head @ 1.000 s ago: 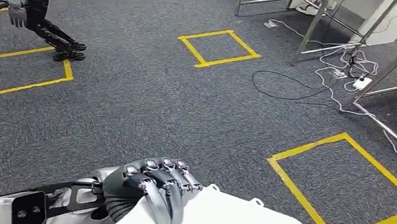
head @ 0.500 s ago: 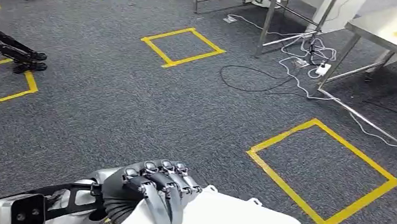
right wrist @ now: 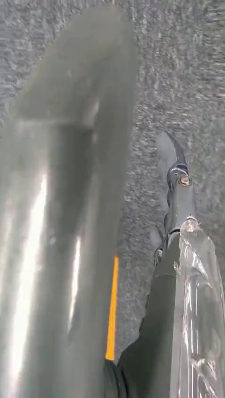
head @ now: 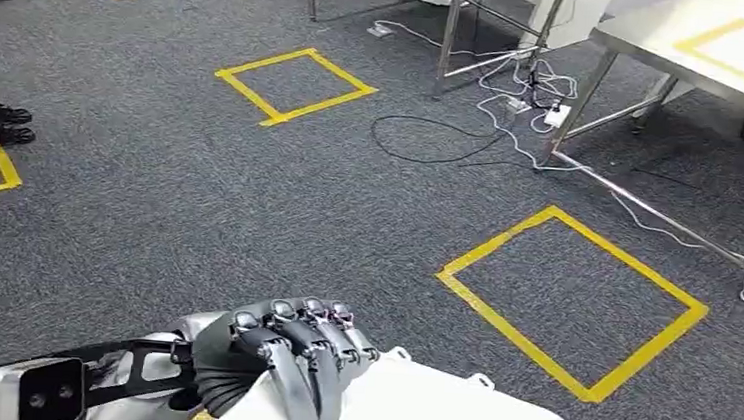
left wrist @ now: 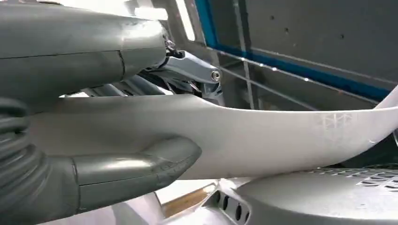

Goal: Take the parts from the cabinet and place them on the table.

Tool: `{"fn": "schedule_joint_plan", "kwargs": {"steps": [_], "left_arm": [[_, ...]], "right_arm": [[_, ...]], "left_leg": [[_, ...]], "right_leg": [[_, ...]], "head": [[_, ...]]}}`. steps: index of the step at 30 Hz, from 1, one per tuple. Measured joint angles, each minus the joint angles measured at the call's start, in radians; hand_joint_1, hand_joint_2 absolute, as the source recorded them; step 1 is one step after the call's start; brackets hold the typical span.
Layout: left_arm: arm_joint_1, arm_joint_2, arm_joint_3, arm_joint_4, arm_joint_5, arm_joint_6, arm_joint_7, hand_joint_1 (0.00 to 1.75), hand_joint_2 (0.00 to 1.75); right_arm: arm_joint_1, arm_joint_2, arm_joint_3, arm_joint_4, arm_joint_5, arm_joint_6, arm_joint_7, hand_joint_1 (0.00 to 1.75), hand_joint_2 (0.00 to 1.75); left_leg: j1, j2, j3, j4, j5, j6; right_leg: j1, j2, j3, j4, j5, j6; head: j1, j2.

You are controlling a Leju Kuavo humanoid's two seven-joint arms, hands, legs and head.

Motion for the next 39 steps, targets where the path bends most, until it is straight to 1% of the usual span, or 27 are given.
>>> {"fn": "schedule_joint_plan", "kwargs": {"steps": [3, 4, 5, 6, 8, 9, 10, 11, 13, 14, 16, 18, 19, 20, 21, 23, 25, 26, 27, 28, 30, 31, 32, 36, 37, 38, 39], "left_arm": [[-0.001, -0.001, 0.000, 0.000, 0.000, 0.000, 0.000, 1.75, 1.75], [-0.002, -0.001, 0.000, 0.000, 0.000, 0.000, 0.000, 1.75, 1.75], [-0.002, -0.002, 0.000, 0.000, 0.001, 0.000, 0.000, 1.75, 1.75], [-0.002, -0.001, 0.000, 0.000, 0.001, 0.000, 0.000, 1.75, 1.75], [-0.001, 0.002, 0.000, 0.000, 0.003, -0.007, 0.000, 1.75, 1.75], [-0.001, 0.003, 0.000, 0.000, 0.003, -0.008, 0.000, 1.75, 1.75], [-0.001, 0.004, 0.000, 0.000, 0.003, -0.010, 0.000, 1.75, 1.75], [-0.001, 0.004, 0.000, 0.000, 0.003, -0.010, 0.000, 1.75, 1.75], [-0.002, 0.004, -0.001, 0.000, 0.004, -0.011, 0.000, 1.75, 1.75], [-0.002, 0.004, -0.001, 0.000, 0.004, -0.011, 0.000, 1.75, 1.75], [-0.002, 0.004, -0.001, 0.000, 0.004, -0.011, 0.000, 1.75, 1.75], [-0.002, 0.004, -0.001, 0.000, 0.004, -0.011, 0.000, 1.75, 1.75], [-0.002, 0.004, -0.001, 0.000, 0.004, -0.011, 0.002, 1.75, 1.75], [-0.001, 0.004, -0.002, 0.000, 0.005, -0.011, 0.002, 1.75, 1.75], [-0.006, 0.001, -0.007, 0.000, 0.007, -0.011, 0.002, 1.75, 1.75], [-0.007, 0.000, -0.009, 0.000, 0.009, -0.012, 0.002, 1.75, 1.75], [-0.006, 0.001, -0.010, 0.000, 0.009, -0.012, 0.003, 1.75, 1.75], [-0.006, 0.002, -0.012, 0.000, 0.009, -0.012, 0.003, 1.75, 1.75], [-0.006, 0.002, -0.013, 0.000, 0.009, -0.012, 0.003, 1.75, 1.75], [-0.006, 0.002, -0.013, 0.000, 0.009, -0.012, 0.003, 1.75, 1.75], [-0.007, 0.002, -0.014, 0.000, 0.009, -0.013, 0.003, 1.75, 1.75], [-0.008, 0.002, -0.016, 0.000, 0.009, -0.013, 0.003, 1.75, 1.75], [-0.008, 0.002, -0.016, 0.000, 0.008, -0.013, 0.003, 1.75, 1.75], [-0.008, 0.003, -0.023, -0.001, 0.008, -0.013, 0.003, 1.75, 1.75], [-0.008, 0.003, -0.023, -0.002, 0.008, -0.012, 0.003, 1.75, 1.75], [-0.008, 0.004, -0.023, -0.004, 0.008, -0.012, 0.003, 1.75, 1.75], [-0.007, 0.006, -0.024, -0.005, 0.008, -0.012, 0.003, 1.75, 1.75]], "right_arm": [[0.007, 0.000, 0.000, 0.000, -0.007, -0.004, 0.000, 0.00, 0.00], [0.009, 0.000, 0.000, 0.000, -0.008, -0.005, 0.001, 0.00, 0.00], [0.007, 0.000, 0.000, 0.000, -0.009, -0.006, 0.002, 0.00, 0.00], [0.006, 0.000, 0.000, 0.000, -0.011, -0.007, 0.002, 0.00, 0.00], [0.005, 0.000, 0.000, 0.000, -0.013, -0.006, 0.003, 0.00, 0.00], [0.006, 0.000, 0.000, 0.000, -0.014, -0.004, 0.003, 0.00, 0.00], [0.006, 0.000, 0.000, 0.000, -0.015, -0.004, 0.003, 0.00, 0.00], [0.007, 0.000, 0.000, 0.000, -0.015, -0.004, 0.003, 0.00, 0.00], [0.006, 0.000, 0.000, 0.000, -0.016, -0.004, 0.003, 0.00, 0.00], [0.005, 0.000, 0.000, 0.000, -0.016, -0.003, 0.003, 0.00, 0.00], [0.005, 0.000, 0.000, 0.000, -0.016, -0.003, 0.003, 0.00, 0.00], [0.005, 0.000, 0.000, 0.000, -0.017, -0.003, 0.003, 0.00, 0.00], [0.004, -0.001, 0.000, 0.000, -0.018, -0.003, 0.003, 0.00, 0.00], [0.004, -0.001, 0.000, 0.000, -0.019, 0.000, 0.003, 0.00, 0.00], [0.014, -0.001, 0.000, 0.000, -0.019, 0.002, 0.006, 0.00, 0.00], [0.010, 0.000, 0.000, 0.000, -0.019, 0.003, 0.006, 0.00, 0.00], [0.004, 0.000, 0.000, 0.000, -0.019, 0.004, 0.006, 0.00, 0.00], [0.005, 0.001, 0.000, 0.001, -0.019, 0.004, 0.006, 0.00, 0.00], [0.008, 0.002, 0.000, 0.001, -0.019, 0.004, 0.007, 0.00, 0.00], [0.010, 0.002, 0.000, 0.001, -0.019, 0.004, 0.007, 0.00, 0.00], [0.009, 0.002, 0.000, 0.001, -0.020, 0.005, 0.007, 0.00, 0.00], [0.008, 0.002, 0.000, 0.001, -0.020, 0.007, 0.007, 0.00, 0.00], [0.004, 0.002, 0.000, 0.001, -0.020, 0.010, 0.007, 0.00, 0.00], [0.007, 0.003, 0.001, 0.001, -0.021, 0.014, 0.007, 0.00, 0.00], [0.008, 0.003, 0.001, 0.001, -0.021, 0.014, 0.007, 0.00, 0.00], [0.006, 0.004, 0.001, 0.001, -0.021, 0.013, 0.007, 0.00, 0.00], [0.005, 0.004, 0.001, 0.001, -0.023, 0.013, 0.007, 0.00, 0.00]], "left_leg": [[0.001, 0.023, 0.005, -0.008, 0.001, -0.013], [0.005, 0.012, 0.004, -0.005, -0.007, -0.021], [0.006, -0.024, -0.006, 0.021, -0.029, -0.025], [0.006, -0.042, -0.034, 0.082, -0.067, -0.027], [0.006, -0.053, -0.118, 0.253, -0.142, -0.030], [0.006, -0.055, -0.147, 0.304, -0.151, -0.030], [0.007, -0.055, -0.152, 0.307, -0.136, -0.031], [0.008, -0.055, -0.140, 0.273, -0.101, -0.030], [0.013, -0.072, -0.062, 0.108, -0.004, -0.031], [0.016, -0.086, -0.046, 0.075, 0.009, -0.032], [0.016, -0.086, -0.046, 0.075, 0.009, -0.032], [0.019, -0.102, -0.035, 0.052, 0.017, -0.034], [0.024, -0.136, -0.018, 0.011, 0.013, -0.034], [0.022, -0.129, -0.019, 0.006, 0.007, -0.022], [0.024, -0.106, -0.018, 0.000, 0.015, 0.003], [0.019, -0.090, -0.016, 0.000, 0.014, 0.014], [0.014, -0.066, -0.016, 0.000, 0.013, 0.017], [0.013, -0.055, -0.016, 0.000, 0.012, 0.018], [0.012, -0.047, -0.015, 0.000, 0.011, 0.019], [0.010, -0.038, -0.014, 0.000, 0.010, 0.019], [0.010, -0.021, -0.008, 0.000, 0.006, 0.016], [0.008, -0.013, -0.003, 0.000, 0.002, 0.012], [-0.001, -0.008, -0.003, 0.003, -0.002, 0.005], [0.002, 0.015, 0.001, -0.006, -0.002, -0.015], [0.005, -0.013, -0.001, 0.004, -0.013, -0.021], [0.005, -0.039, -0.020, 0.045, -0.045, -0.023], [0.005, -0.049, -0.053, 0.116, -0.084, -0.025]], "right_leg": [[0.003, 0.026, -0.010, 0.001, 0.001, -0.014], [-0.004, 0.034, -0.007, -0.005, 0.005, -0.021], [-0.005, 0.042, -0.007, -0.006, 0.006, -0.024], [-0.006, 0.050, -0.009, -0.006, 0.006, -0.029], [-0.006, 0.069, -0.010, -0.006, 0.006, -0.031], [-0.006, 0.079, -0.010, -0.006, 0.006, -0.031], [-0.007, 0.088, -0.009, -0.005, 0.006, -0.031], [-0.008, 0.100, -0.009, -0.005, 0.007, -0.030], [-0.013, 0.124, -0.007, -0.005, 0.009, -0.023], [-0.014, 0.128, -0.007, -0.005, 0.009, -0.020], [-0.014, 0.128, -0.007, -0.005, 0.009, -0.020], [-0.015, 0.132, -0.008, -0.005, 0.009, -0.018], [-0.008, 0.141, -0.015, 0.005, 0.008, -0.010], [-0.012, 0.150, -0.023, 0.000, 0.013, -0.003], [-0.021, 0.164, -0.030, -0.009, 0.020, 0.016], [-0.013, 0.084, -0.062, 0.064, -0.026, 0.019], [-0.013, 0.062, -0.142, 0.235, -0.106, 0.023], [-0.013, 0.060, -0.171, 0.298, -0.125, 0.023], [-0.013, 0.060, -0.176, 0.309, -0.121, 0.022], [-0.012, 0.060, -0.158, 0.278, -0.097, 0.020], [-0.010, 0.047, -0.062, 0.105, -0.017, 0.013], [-0.004, 0.002, -0.010, 0.017, 0.004, 0.008], [0.003, -0.015, -0.001, 0.005, -0.005, 0.003], [0.003, 0.027, -0.011, -0.003, 0.004, -0.018], [-0.002, 0.034, -0.008, -0.007, 0.007, -0.022], [-0.004, 0.043, -0.008, -0.008, 0.008, -0.027], [-0.004, 0.049, -0.009, -0.008, 0.008, -0.031]], "head": [[0.001, 0.000], [0.000, 0.000], [0.000, 0.000], [-0.001, 0.000], [-0.002, 0.000], [-0.002, 0.000], [-0.002, 0.000], [-0.002, 0.000], [-0.002, 0.000], [-0.002, 0.000], [-0.002, 0.000], [-0.002, 0.000], [-0.005, 0.000], [-0.001, 0.000], [-0.008, 0.000], [0.003, 0.000], [0.002, 0.000], [0.002, 0.000], [0.002, 0.000], [0.002, 0.000], [0.002, 0.000], [0.003, 0.000], [0.001, 0.000], [0.000, 0.000], [-0.001, 0.000], [-0.001, 0.000], [-0.002, 0.000]]}}
